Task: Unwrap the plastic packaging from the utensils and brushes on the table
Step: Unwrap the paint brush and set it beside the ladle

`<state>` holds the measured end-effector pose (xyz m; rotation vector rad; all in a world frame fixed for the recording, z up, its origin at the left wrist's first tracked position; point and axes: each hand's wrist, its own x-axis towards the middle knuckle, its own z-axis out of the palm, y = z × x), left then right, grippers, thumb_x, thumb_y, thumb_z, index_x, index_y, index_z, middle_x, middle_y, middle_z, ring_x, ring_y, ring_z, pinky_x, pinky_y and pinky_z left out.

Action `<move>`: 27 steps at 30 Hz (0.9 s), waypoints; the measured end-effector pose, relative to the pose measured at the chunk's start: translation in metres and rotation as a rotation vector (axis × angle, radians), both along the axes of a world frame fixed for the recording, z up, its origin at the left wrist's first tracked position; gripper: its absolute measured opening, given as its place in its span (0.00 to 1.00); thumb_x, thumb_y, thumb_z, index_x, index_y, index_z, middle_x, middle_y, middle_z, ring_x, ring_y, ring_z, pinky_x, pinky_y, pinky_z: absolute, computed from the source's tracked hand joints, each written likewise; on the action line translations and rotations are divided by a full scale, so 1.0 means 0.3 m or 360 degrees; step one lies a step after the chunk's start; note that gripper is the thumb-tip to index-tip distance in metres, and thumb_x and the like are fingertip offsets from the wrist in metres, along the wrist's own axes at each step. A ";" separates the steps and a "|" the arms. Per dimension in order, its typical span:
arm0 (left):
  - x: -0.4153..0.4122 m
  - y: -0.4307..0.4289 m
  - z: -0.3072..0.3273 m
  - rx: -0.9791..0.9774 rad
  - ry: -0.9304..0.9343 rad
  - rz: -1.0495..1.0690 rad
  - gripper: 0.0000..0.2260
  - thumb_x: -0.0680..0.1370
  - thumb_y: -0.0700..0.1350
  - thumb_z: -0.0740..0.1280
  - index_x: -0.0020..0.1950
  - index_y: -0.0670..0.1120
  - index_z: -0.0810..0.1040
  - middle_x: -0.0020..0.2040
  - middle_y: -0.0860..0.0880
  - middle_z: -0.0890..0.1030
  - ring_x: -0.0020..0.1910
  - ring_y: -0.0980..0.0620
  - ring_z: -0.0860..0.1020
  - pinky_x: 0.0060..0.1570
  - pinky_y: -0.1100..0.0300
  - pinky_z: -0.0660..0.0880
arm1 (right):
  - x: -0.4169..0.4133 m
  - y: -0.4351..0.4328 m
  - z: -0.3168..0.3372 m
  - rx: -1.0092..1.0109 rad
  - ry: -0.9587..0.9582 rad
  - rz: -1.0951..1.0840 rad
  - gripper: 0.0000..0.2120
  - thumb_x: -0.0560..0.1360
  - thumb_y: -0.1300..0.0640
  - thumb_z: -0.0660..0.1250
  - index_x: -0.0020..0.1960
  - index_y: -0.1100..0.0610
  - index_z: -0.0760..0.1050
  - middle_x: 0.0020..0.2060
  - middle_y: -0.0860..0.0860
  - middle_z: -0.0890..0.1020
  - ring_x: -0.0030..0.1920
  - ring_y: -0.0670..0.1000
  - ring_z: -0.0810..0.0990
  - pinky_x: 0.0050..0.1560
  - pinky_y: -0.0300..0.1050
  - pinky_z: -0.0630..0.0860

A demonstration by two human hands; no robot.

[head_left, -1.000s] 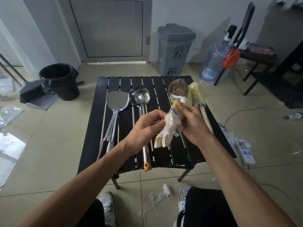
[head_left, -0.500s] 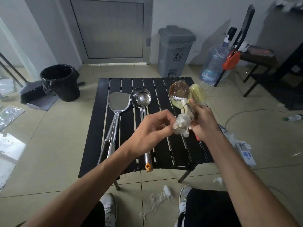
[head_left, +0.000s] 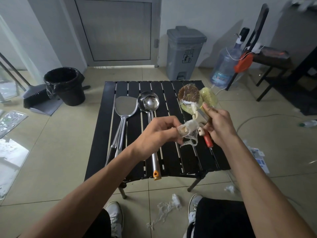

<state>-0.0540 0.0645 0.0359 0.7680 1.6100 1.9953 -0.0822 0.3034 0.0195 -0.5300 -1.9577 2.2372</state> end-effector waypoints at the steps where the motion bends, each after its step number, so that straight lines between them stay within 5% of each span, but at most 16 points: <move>1: 0.002 -0.001 0.004 0.0060 -0.0173 -0.0004 0.03 0.77 0.39 0.66 0.45 0.41 0.78 0.44 0.40 0.80 0.46 0.45 0.82 0.53 0.49 0.81 | 0.003 -0.005 -0.004 0.0071 0.0010 0.0033 0.13 0.77 0.46 0.74 0.41 0.55 0.85 0.31 0.52 0.81 0.27 0.50 0.70 0.26 0.43 0.67; 5: -0.004 -0.005 -0.010 0.0168 -0.1022 -0.0045 0.19 0.75 0.49 0.65 0.62 0.40 0.74 0.64 0.31 0.76 0.55 0.34 0.82 0.49 0.41 0.83 | 0.022 -0.033 0.003 0.0300 0.0130 0.0144 0.14 0.76 0.42 0.74 0.45 0.52 0.86 0.36 0.59 0.85 0.29 0.56 0.77 0.30 0.47 0.72; 7: -0.007 -0.008 -0.021 -0.0094 -0.0943 -0.0127 0.24 0.82 0.54 0.63 0.71 0.39 0.70 0.64 0.31 0.79 0.50 0.39 0.85 0.42 0.50 0.83 | 0.034 -0.061 0.010 0.0385 0.0240 0.0179 0.12 0.77 0.43 0.73 0.48 0.51 0.87 0.41 0.57 0.88 0.37 0.56 0.85 0.34 0.48 0.80; 11: 0.004 0.017 -0.050 -0.0325 -0.0567 -0.0062 0.19 0.88 0.51 0.59 0.65 0.35 0.76 0.43 0.45 0.81 0.34 0.53 0.77 0.29 0.63 0.72 | 0.044 -0.139 0.019 0.0207 0.0210 0.0136 0.15 0.71 0.38 0.76 0.42 0.50 0.86 0.39 0.53 0.86 0.40 0.55 0.85 0.43 0.51 0.83; 13: 0.006 0.023 -0.051 -0.0275 -0.0532 0.0028 0.17 0.87 0.49 0.61 0.61 0.35 0.77 0.41 0.46 0.77 0.33 0.54 0.75 0.29 0.64 0.71 | 0.049 -0.154 0.023 0.0078 -0.0025 0.0171 0.21 0.65 0.32 0.78 0.36 0.50 0.83 0.31 0.53 0.78 0.29 0.52 0.75 0.32 0.46 0.73; 15: 0.007 0.027 -0.041 -0.0214 -0.0513 0.0089 0.12 0.86 0.45 0.62 0.55 0.37 0.79 0.42 0.44 0.77 0.35 0.53 0.76 0.31 0.63 0.72 | 0.059 -0.159 0.014 -0.0034 -0.0211 0.0442 0.21 0.63 0.31 0.80 0.36 0.49 0.84 0.29 0.52 0.71 0.29 0.49 0.67 0.32 0.45 0.62; 18: 0.009 0.028 -0.029 -0.0255 -0.0515 0.0166 0.09 0.83 0.41 0.61 0.54 0.38 0.80 0.45 0.41 0.81 0.41 0.47 0.81 0.39 0.59 0.77 | 0.076 -0.184 -0.002 -0.0036 -0.0227 0.0780 0.23 0.59 0.36 0.83 0.43 0.52 0.87 0.41 0.59 0.80 0.42 0.58 0.77 0.45 0.53 0.72; 20: 0.012 0.027 -0.029 -0.0390 -0.0559 0.0210 0.11 0.80 0.43 0.61 0.52 0.38 0.79 0.42 0.42 0.79 0.37 0.49 0.78 0.36 0.59 0.74 | 0.079 -0.199 -0.009 0.0002 -0.0175 0.0708 0.23 0.60 0.38 0.83 0.46 0.54 0.88 0.42 0.61 0.81 0.43 0.60 0.78 0.49 0.54 0.74; 23: 0.022 0.035 -0.037 -0.0528 -0.0724 0.0255 0.09 0.81 0.44 0.58 0.50 0.42 0.76 0.37 0.47 0.76 0.29 0.54 0.74 0.30 0.61 0.69 | 0.068 -0.190 -0.017 0.0008 -0.0106 0.0579 0.17 0.71 0.46 0.79 0.49 0.60 0.87 0.28 0.51 0.70 0.28 0.49 0.65 0.32 0.41 0.65; 27: 0.013 0.041 -0.038 -0.0489 -0.0979 0.0317 0.07 0.76 0.41 0.58 0.47 0.43 0.74 0.34 0.48 0.75 0.27 0.54 0.70 0.25 0.63 0.66 | 0.063 -0.198 -0.031 0.0026 -0.0014 0.0544 0.13 0.75 0.50 0.77 0.47 0.61 0.87 0.24 0.46 0.66 0.24 0.44 0.60 0.25 0.36 0.62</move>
